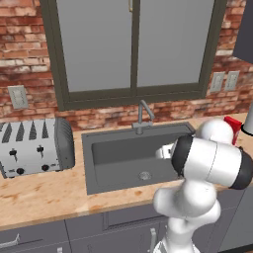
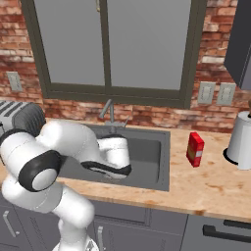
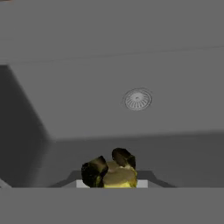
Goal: Turn on the sink faucet. Then move the broccoli from the counter to the sink. Turn off the sink. Move the vegetable from the sink to the pot next to the stove. Finally move the pot to the front left burner.
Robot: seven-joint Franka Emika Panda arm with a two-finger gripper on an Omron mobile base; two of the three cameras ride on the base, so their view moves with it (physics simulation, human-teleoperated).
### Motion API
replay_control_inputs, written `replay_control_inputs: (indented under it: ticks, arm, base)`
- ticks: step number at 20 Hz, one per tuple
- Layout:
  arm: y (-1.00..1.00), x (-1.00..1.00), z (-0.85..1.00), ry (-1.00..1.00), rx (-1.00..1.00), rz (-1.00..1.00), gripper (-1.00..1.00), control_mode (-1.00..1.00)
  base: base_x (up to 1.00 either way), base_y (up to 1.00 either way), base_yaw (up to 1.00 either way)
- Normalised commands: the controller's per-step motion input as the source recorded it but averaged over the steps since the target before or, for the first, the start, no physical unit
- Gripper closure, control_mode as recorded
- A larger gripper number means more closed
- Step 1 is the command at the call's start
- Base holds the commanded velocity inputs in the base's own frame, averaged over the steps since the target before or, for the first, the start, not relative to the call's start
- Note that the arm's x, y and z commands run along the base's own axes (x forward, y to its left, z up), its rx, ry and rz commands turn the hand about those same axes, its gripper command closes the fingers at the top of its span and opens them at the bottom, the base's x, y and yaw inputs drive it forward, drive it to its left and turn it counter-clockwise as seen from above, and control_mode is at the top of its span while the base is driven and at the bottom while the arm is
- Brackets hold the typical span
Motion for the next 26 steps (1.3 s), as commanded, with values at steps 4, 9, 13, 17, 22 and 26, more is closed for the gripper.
replay_control_inputs:
  ticks: [4, 9, 13, 17, 22, 26]
  arm:
    - [0.00, -0.08, 0.83, 0.00, 0.00, 0.00, 1.00, -1.00]
    - [0.00, -0.07, 0.80, 0.00, 0.00, 0.00, 1.00, -1.00]
    - [0.00, -0.23, 0.64, 0.00, 0.00, -0.02, 1.00, -1.00]
    - [-0.04, -0.43, 0.47, 0.01, 0.00, -0.04, 1.00, -1.00]
    - [-0.07, -0.46, 0.46, 0.02, 0.00, -0.03, 1.00, -1.00]
    - [-0.08, -0.37, 0.54, 0.01, 0.00, -0.02, 1.00, -1.00]
  base:
    - [0.00, 0.00, 0.00]
    - [0.00, 0.00, 0.00]
    - [0.00, 0.00, 0.00]
    - [0.00, 0.00, 0.00]
    - [0.00, 0.00, 0.00]
    - [0.00, 0.00, 0.00]
